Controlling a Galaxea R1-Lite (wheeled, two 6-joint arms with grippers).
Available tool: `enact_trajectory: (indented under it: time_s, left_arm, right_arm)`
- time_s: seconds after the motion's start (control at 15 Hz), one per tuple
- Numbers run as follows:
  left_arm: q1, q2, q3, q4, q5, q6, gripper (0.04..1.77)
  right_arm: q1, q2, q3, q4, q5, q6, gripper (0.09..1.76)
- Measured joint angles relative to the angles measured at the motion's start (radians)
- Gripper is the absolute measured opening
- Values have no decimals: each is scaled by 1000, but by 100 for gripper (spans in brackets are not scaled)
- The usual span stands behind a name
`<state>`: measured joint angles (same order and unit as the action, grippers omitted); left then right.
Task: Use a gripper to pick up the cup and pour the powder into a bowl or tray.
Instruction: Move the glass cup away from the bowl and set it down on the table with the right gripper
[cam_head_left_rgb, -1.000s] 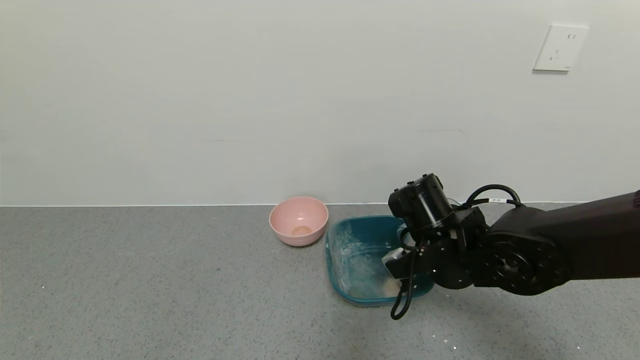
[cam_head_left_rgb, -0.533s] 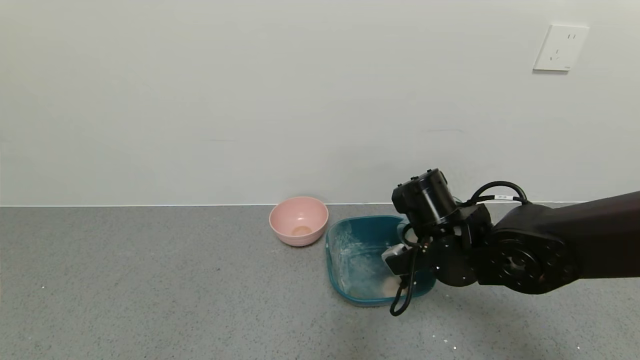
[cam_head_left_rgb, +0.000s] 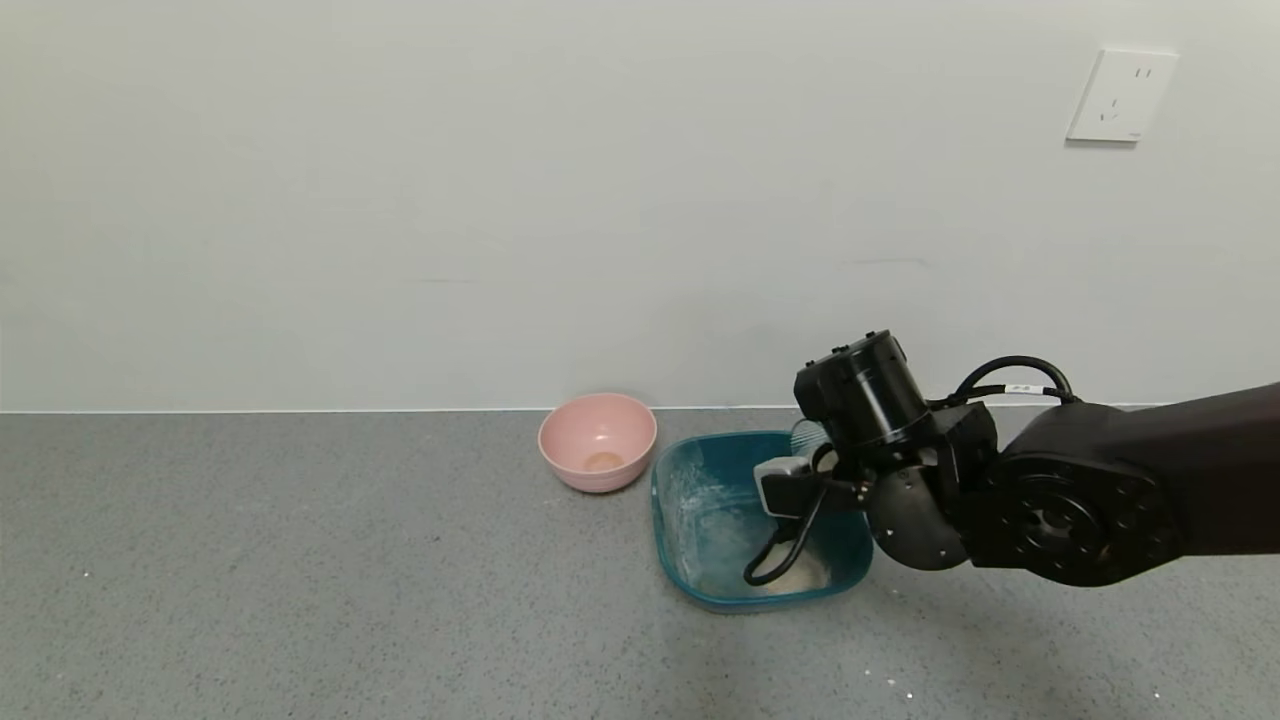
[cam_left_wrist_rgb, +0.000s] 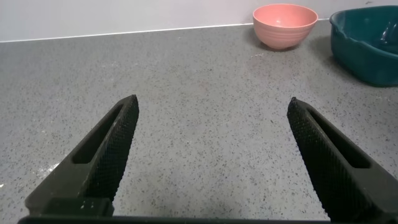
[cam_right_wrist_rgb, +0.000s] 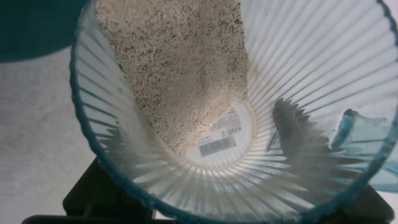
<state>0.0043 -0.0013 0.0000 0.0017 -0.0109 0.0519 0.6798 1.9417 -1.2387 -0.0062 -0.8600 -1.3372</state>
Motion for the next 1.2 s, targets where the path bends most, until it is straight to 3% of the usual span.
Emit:
enact_trajectory:
  time_s: [0.27, 0.93, 1.2]
  left_arm:
    - [0, 0, 0, 0, 0, 0, 172]
    - [0, 0, 0, 0, 0, 0, 172]
    - [0, 0, 0, 0, 0, 0, 172]
  right_arm:
    - [-13, -19, 23, 1, 18, 193, 131]
    - [-83, -95, 89, -7, 168, 820, 131]
    - [-110, -139, 82, -11, 173, 1097, 131]
